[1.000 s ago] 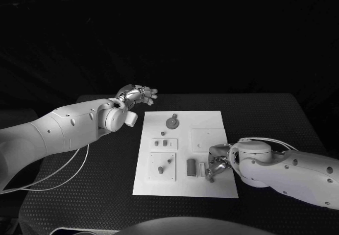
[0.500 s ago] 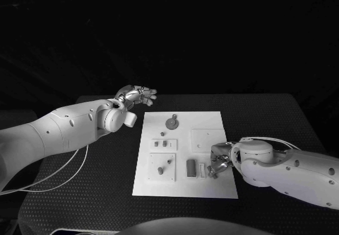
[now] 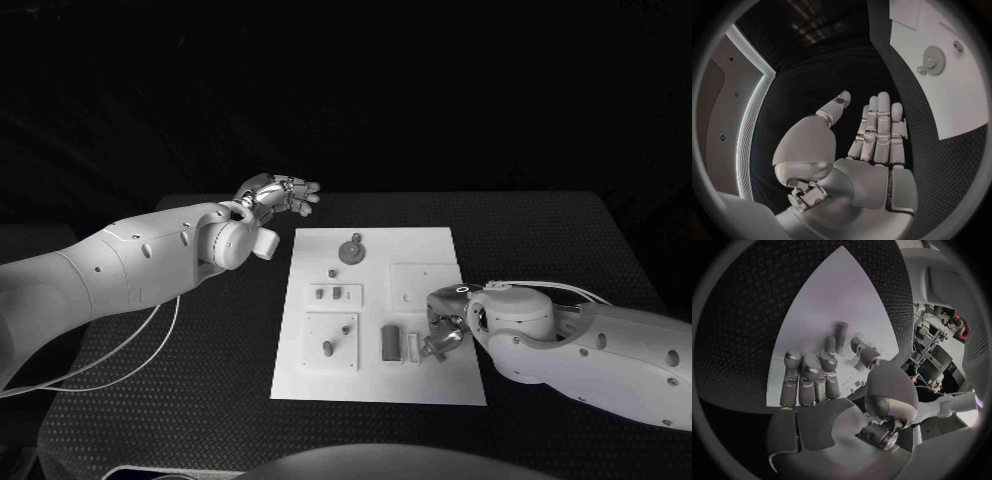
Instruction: Assemble the parts on the task board
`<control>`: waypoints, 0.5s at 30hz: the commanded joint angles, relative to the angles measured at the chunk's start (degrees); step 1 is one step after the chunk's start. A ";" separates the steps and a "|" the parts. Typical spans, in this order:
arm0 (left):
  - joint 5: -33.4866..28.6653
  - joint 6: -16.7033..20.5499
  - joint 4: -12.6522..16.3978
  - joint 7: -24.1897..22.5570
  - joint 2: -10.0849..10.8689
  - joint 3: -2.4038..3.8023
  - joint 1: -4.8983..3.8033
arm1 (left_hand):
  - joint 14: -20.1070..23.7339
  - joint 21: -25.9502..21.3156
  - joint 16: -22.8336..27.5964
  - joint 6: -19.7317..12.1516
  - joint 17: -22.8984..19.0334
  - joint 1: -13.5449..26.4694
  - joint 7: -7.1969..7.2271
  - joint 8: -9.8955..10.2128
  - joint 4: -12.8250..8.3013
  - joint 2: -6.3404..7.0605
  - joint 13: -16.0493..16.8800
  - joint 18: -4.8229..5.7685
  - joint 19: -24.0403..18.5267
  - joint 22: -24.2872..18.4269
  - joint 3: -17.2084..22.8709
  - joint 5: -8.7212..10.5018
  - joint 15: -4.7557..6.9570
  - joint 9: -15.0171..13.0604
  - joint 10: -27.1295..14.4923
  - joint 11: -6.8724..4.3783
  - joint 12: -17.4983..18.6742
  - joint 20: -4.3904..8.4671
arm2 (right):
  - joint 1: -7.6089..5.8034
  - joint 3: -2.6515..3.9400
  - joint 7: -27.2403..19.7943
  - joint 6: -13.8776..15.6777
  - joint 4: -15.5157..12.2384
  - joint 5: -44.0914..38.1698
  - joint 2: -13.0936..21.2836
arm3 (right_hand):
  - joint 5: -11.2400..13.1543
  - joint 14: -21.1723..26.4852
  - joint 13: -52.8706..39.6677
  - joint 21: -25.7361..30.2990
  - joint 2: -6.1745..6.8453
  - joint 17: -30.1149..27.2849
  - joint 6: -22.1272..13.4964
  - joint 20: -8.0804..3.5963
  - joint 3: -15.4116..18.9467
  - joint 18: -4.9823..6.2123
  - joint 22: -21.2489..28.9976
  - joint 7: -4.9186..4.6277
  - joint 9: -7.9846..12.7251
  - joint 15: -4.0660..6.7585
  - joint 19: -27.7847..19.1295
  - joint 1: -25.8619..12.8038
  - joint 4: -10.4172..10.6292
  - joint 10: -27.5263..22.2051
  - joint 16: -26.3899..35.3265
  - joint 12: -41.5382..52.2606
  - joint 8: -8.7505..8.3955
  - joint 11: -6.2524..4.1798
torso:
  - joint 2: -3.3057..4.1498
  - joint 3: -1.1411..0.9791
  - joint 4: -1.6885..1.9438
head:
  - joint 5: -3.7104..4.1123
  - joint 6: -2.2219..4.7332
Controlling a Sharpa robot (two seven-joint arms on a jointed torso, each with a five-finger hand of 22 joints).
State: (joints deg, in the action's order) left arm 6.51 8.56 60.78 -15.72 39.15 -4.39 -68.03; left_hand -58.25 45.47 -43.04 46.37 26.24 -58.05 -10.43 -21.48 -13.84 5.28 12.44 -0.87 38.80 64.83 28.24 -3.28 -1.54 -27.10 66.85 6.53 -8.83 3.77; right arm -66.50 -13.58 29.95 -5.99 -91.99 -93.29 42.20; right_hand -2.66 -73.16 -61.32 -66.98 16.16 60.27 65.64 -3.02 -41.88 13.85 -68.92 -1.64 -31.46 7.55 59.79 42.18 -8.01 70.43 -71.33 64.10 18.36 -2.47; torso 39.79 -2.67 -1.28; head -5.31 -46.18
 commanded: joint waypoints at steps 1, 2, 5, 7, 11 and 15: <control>0.11 -0.84 0.19 -0.27 -0.02 0.03 -0.05 | 0.06 -0.21 0.27 -0.35 0.10 0.15 0.14 -0.23 0.36 -0.14 -0.10 -0.79 -0.23 0.10 -0.03 0.04 -0.30 0.07 -0.37 0.03 -0.23 0.04 | 0.17 -0.15 0.74 -1.48 0.13 -4.02 -0.02 | -0.14 0.46 -0.03 0.13 -0.07 0.20 -3.59 0.03 -1.63 1.15 -0.08 -2.55 1.15 -0.37 -0.79 -0.82 1.06 -0.40 0.40 -0.25 -1.51 0.32 | 0.00 0.04 0.02 | 0.11 -0.04; 0.11 -0.83 0.19 -0.26 -0.02 0.03 -0.05 | 0.06 -0.21 0.27 -0.36 0.10 0.15 0.14 -0.24 0.37 -0.14 -0.10 -0.79 -0.23 0.10 -0.04 0.04 -0.30 0.08 -0.37 0.03 -0.23 0.04 | 0.17 -0.15 0.61 -1.94 0.15 -3.99 -0.05 | -0.10 0.62 -0.07 0.10 0.18 0.29 -4.07 0.08 -3.44 1.15 -0.12 -2.86 1.29 -0.49 -1.04 -0.74 1.52 -0.52 0.43 -0.26 -1.76 0.54 | -0.01 0.06 0.01 | 0.12 -0.05; 0.11 -0.84 0.24 -0.26 -0.02 0.03 -0.05 | 0.06 -0.22 0.28 -0.36 0.11 0.15 0.14 -0.24 0.37 -0.14 -0.10 -0.79 -0.23 0.11 -0.03 0.03 -0.30 0.09 -0.37 0.03 -0.23 0.04 | 0.17 -0.15 0.37 -3.11 0.22 -3.71 -0.15 | -0.88 0.76 -0.16 -0.03 -1.38 0.45 -4.90 0.32 -9.61 1.15 -0.24 -3.31 1.90 -0.86 -1.47 0.63 1.48 -0.60 0.52 -0.16 -2.40 1.05 | -0.02 0.06 -0.02 | 0.16 -0.03; 0.11 -0.80 0.27 -0.26 -0.02 0.03 -0.05 | 0.06 -0.23 0.28 -0.37 0.12 0.15 0.14 -0.25 0.37 -0.14 -0.10 -0.79 -0.23 0.11 -0.03 0.03 -0.30 0.09 -0.38 0.03 -0.23 0.04 | 0.17 -0.17 0.40 -3.82 0.27 -3.49 -0.17 | -3.18 0.76 -0.22 -0.36 -2.28 0.56 -5.04 0.61 -10.86 1.15 -0.44 -3.51 2.19 -1.11 -1.54 0.56 0.58 -0.58 0.51 -0.04 -2.53 1.26 | -0.02 0.06 -0.02 | 0.16 -0.03; 0.11 -0.86 0.46 -0.22 -0.02 0.03 -0.05 | 0.06 -0.24 0.29 -0.37 0.13 0.13 0.14 -0.25 0.37 -0.14 -0.10 -0.79 -0.24 0.11 -0.02 0.03 -0.30 0.10 -0.38 0.03 -0.23 0.04 | 0.17 -0.25 0.49 -5.09 0.39 -3.42 -0.10 | -9.87 0.81 -0.26 -0.87 -5.26 0.79 -5.03 1.10 -11.53 1.15 -0.69 -3.72 2.65 -1.46 -1.82 0.57 -2.74 -0.62 0.54 0.11 -2.50 1.44 | -0.02 0.06 0.00 | 0.22 -0.07; 0.17 -0.95 0.49 -0.10 -0.02 0.02 -0.05 | 0.06 -0.25 0.30 -0.38 0.15 0.08 0.14 -0.27 0.35 -0.15 -0.10 -0.80 -0.24 0.12 0.00 0.02 -0.30 0.11 -0.39 0.03 -0.23 0.05 | 0.17 -0.31 0.78 -6.93 0.27 -3.42 0.04 | -16.05 0.81 -0.23 -1.06 -6.86 0.92 -5.02 1.25 -11.25 1.15 -0.67 -3.67 2.97 -1.59 -1.91 2.01 -5.28 -0.63 0.61 0.18 -2.40 1.52 | -0.03 0.07 0.02 | 0.36 -0.08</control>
State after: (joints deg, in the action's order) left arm 6.51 8.51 61.11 -15.62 39.19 -4.39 -68.03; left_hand -58.25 45.47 -43.04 46.37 26.30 -58.05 -10.43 -21.47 -13.84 5.28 12.39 -0.87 38.79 64.88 28.24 -3.28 -1.54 -27.06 66.85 6.53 -8.83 3.77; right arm -66.71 -13.48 29.69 -8.37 -92.29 -95.31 41.90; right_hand -17.76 -72.37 -61.53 -67.67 10.66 61.15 64.44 -2.04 -52.99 14.53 -69.61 -1.52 -31.46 6.29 57.98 43.16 -12.90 69.59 -71.10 64.10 16.22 -1.19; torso 39.75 -2.59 -1.27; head -5.00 -46.24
